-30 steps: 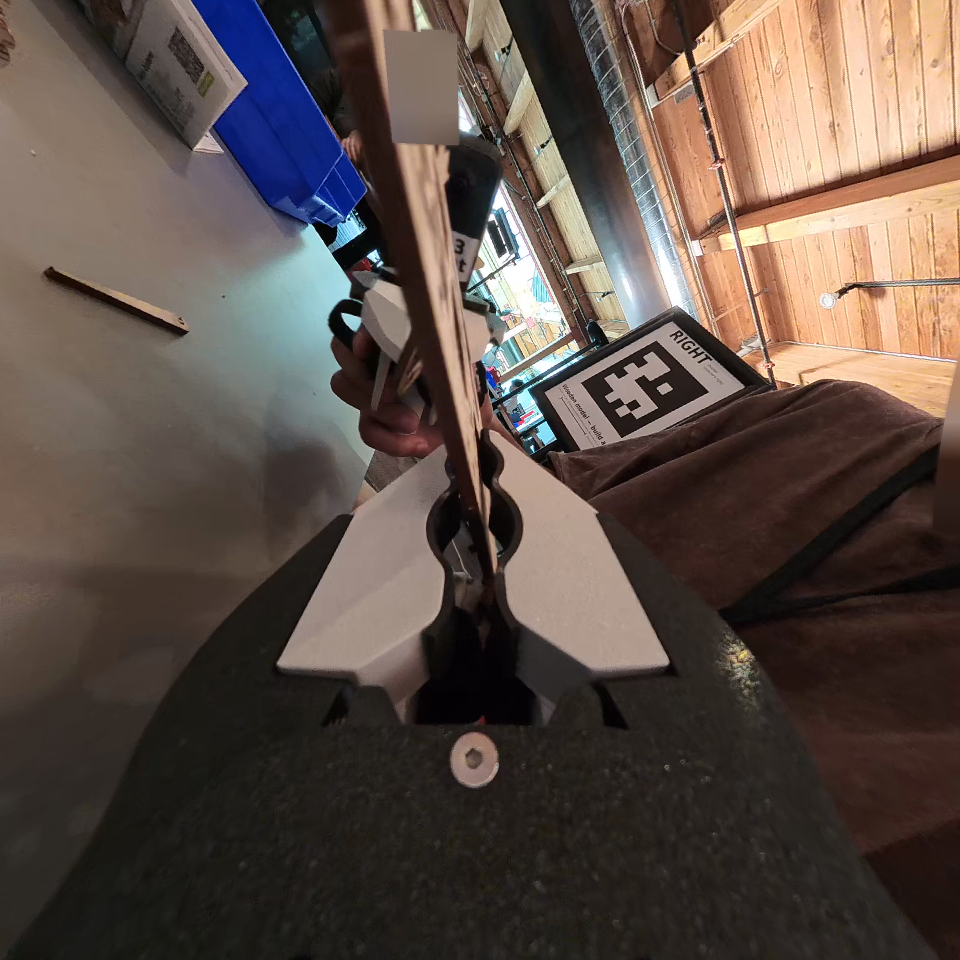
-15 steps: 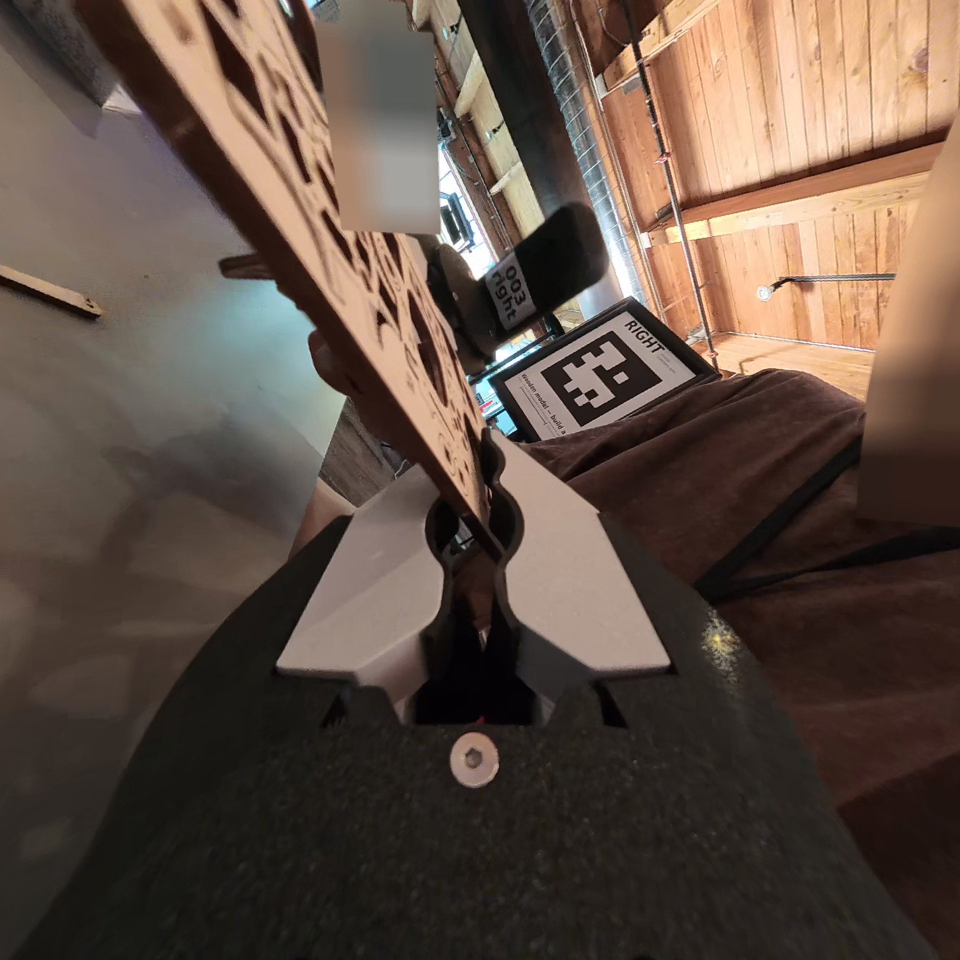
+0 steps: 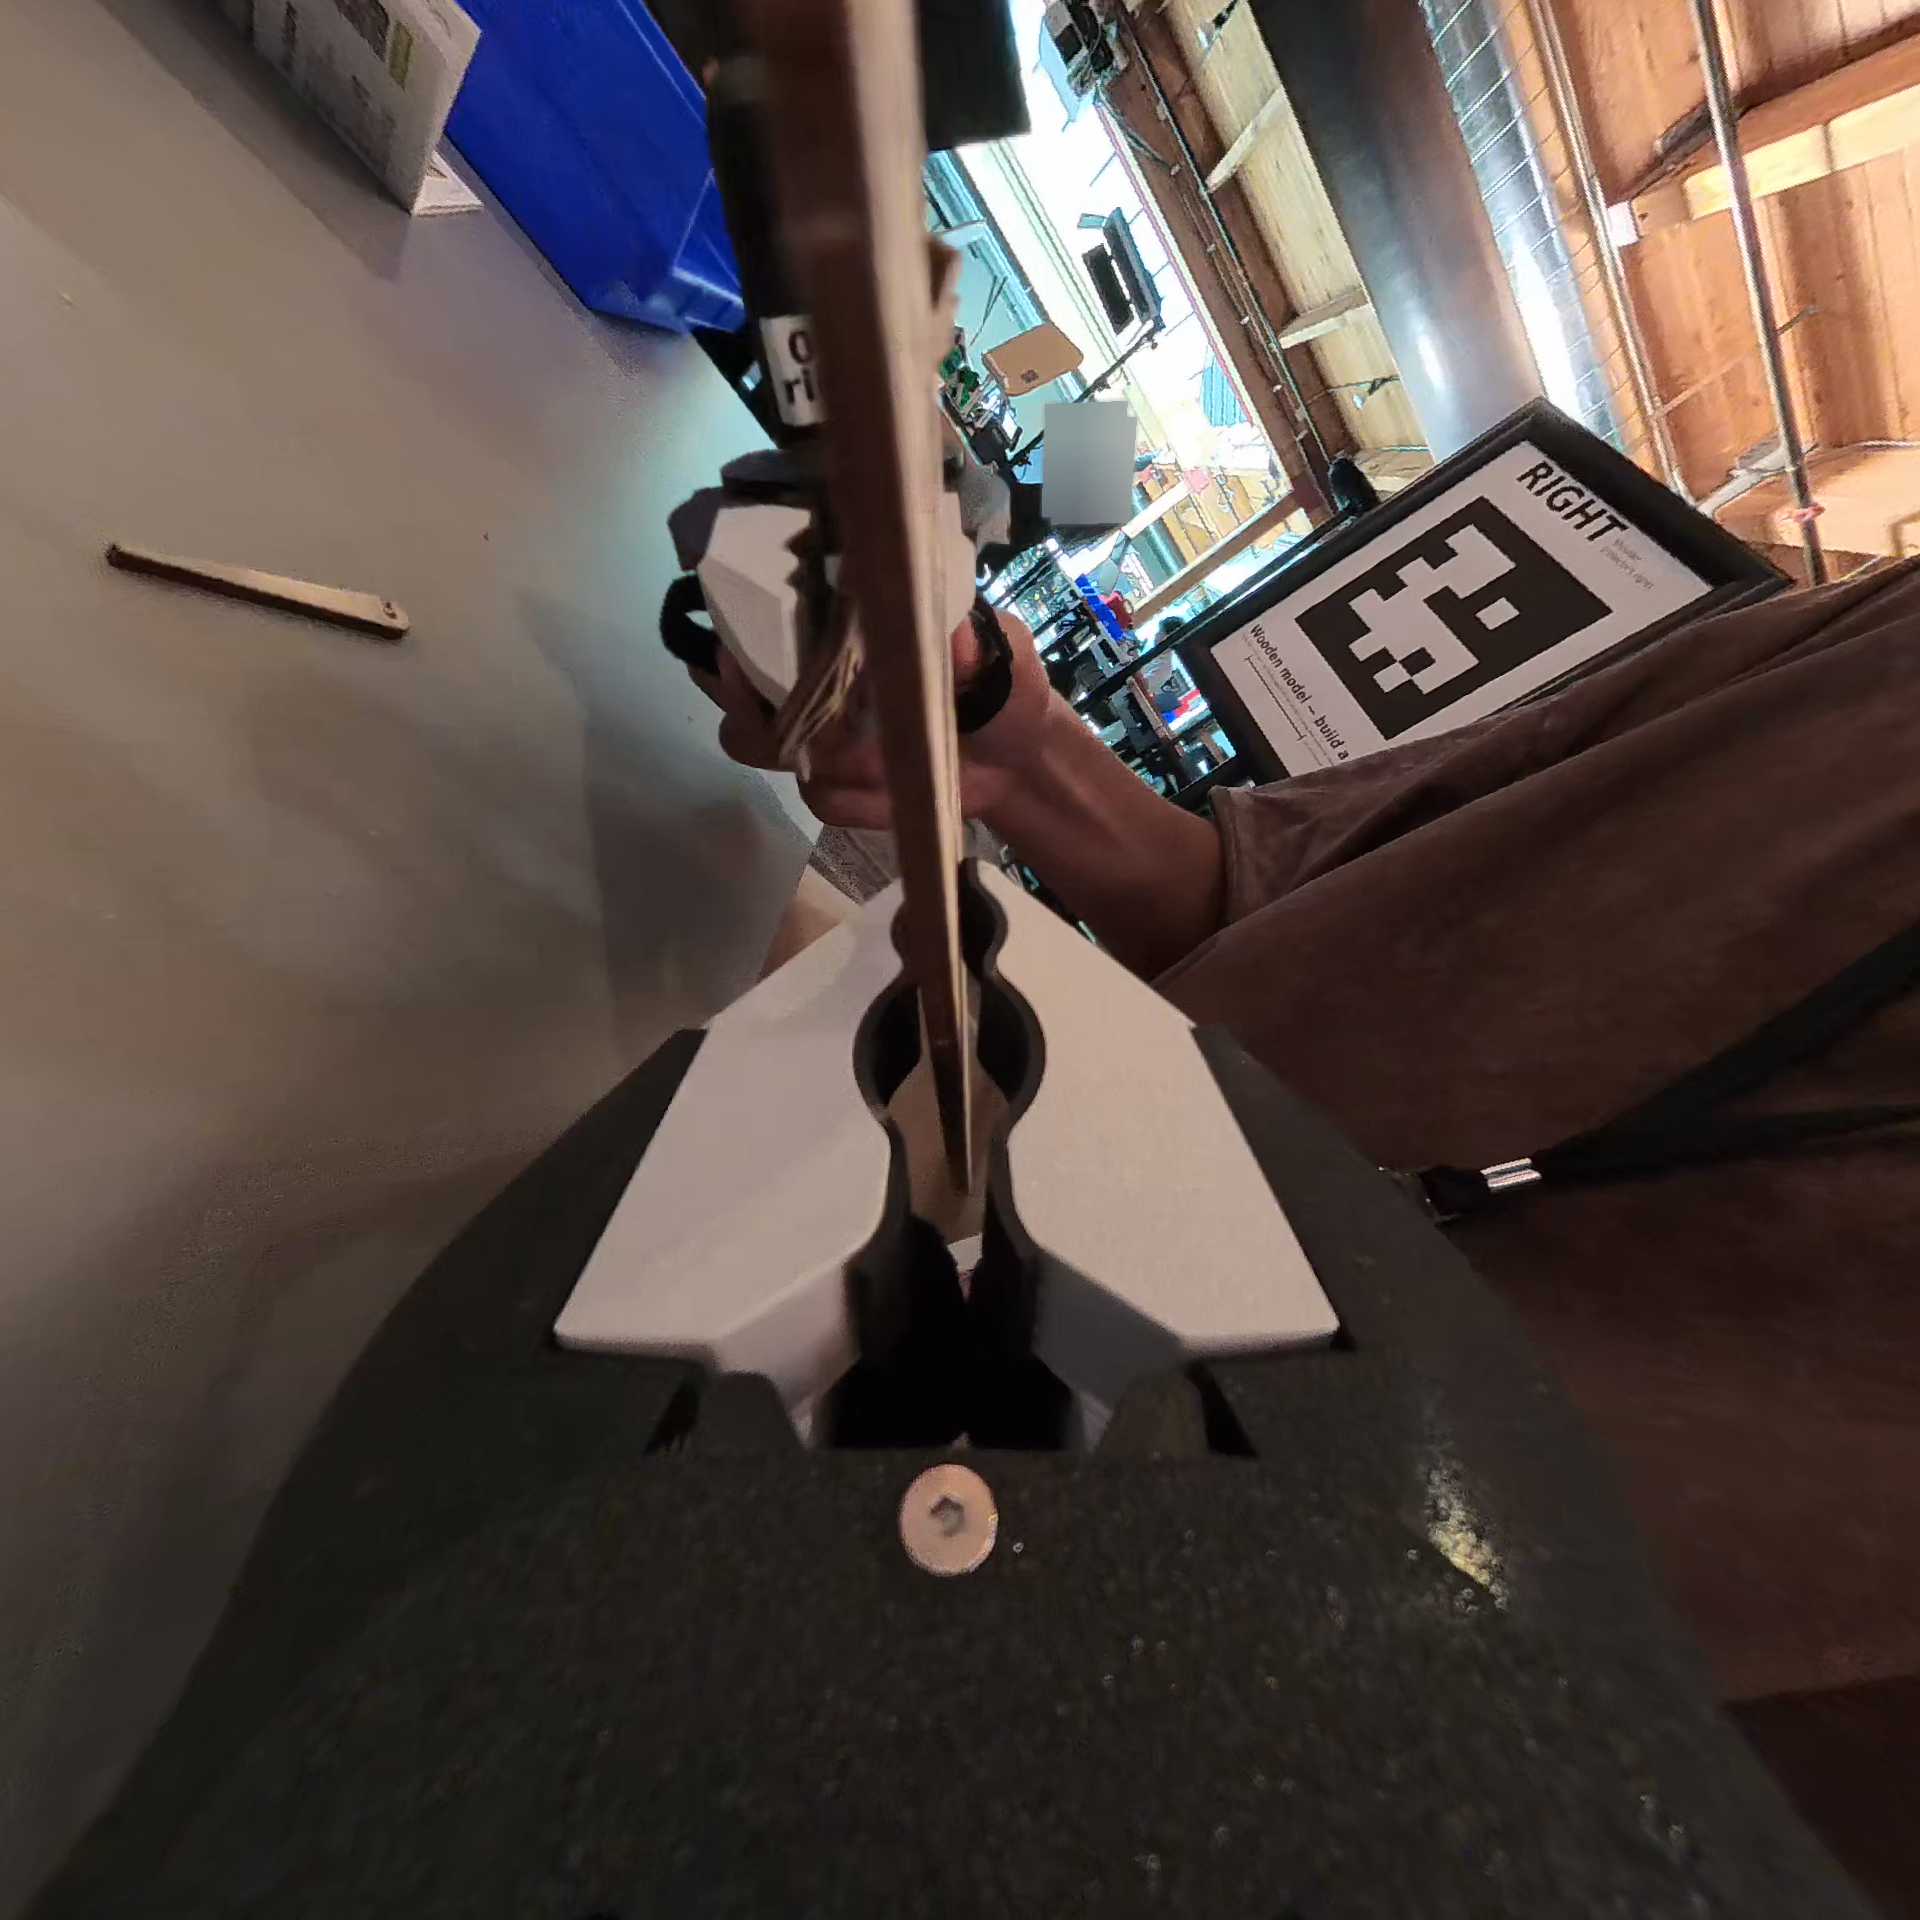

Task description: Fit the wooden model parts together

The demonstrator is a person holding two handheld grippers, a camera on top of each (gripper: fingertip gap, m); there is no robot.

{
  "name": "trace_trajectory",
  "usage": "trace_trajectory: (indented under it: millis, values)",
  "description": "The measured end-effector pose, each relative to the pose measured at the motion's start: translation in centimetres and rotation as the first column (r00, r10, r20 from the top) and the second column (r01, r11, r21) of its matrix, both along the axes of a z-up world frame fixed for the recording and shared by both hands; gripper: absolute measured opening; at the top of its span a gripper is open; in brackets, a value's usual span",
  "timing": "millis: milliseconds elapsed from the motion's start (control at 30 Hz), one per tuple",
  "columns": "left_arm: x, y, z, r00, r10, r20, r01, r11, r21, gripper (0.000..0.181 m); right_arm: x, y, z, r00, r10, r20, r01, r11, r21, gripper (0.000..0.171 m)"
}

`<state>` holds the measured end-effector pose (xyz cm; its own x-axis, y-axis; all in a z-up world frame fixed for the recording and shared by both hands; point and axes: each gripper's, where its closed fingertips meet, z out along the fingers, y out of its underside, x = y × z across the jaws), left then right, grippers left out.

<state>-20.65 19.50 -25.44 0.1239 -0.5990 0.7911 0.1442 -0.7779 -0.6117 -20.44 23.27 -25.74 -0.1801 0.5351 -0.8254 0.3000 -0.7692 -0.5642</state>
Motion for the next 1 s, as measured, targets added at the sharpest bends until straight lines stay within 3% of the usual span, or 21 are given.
trace_trajectory:
  millis: [167,267,333,400,500,700,900,1000]
  values:
    - [-0.2,-0.2,-0.4,0.999,-0.003,-0.042,0.003,1.000,0.004,0.000,1.2,3.3,1.3,0.990,-0.134,-0.036,0.138,0.983,0.118,0.036]
    - [0.3,-0.5,-1.7,0.993,-0.029,-0.118,0.029,1.000,-0.001,0.000,0.4,2.6,2.7,0.987,-0.141,-0.082,0.155,0.967,0.203,0.045]
    - [0.7,-0.8,-2.3,0.987,-0.048,-0.150,0.048,0.999,-0.006,0.000,-0.6,1.5,2.6,0.990,-0.127,-0.059,0.139,0.944,0.298,0.040]
    - [1.1,-1.0,-2.7,0.984,-0.063,-0.166,0.062,0.998,-0.010,0.000,-1.1,1.2,1.6,0.991,-0.137,0.000,0.127,0.914,0.386,0.025]
    - [1.5,-1.2,-3.3,0.978,-0.076,-0.196,0.075,0.997,-0.013,0.000,-1.1,1.6,1.8,0.985,-0.173,-0.017,0.167,0.916,0.365,0.010]
    - [1.9,-1.5,-4.4,0.960,-0.092,-0.264,0.092,0.996,-0.013,0.000,-0.8,1.8,0.5,0.983,-0.180,0.048,0.160,0.947,0.278,0.009]
    - [2.2,-1.3,-5.7,0.961,-0.108,-0.254,0.094,0.993,-0.069,0.001,-0.7,3.0,-3.2,0.931,-0.284,0.229,0.140,0.858,0.493,0.014]
    - [2.1,-1.1,-5.8,0.966,-0.101,-0.238,0.082,0.993,-0.087,0.001,-0.9,3.3,-3.7,0.911,-0.329,0.250,0.137,0.812,0.568,0.015]
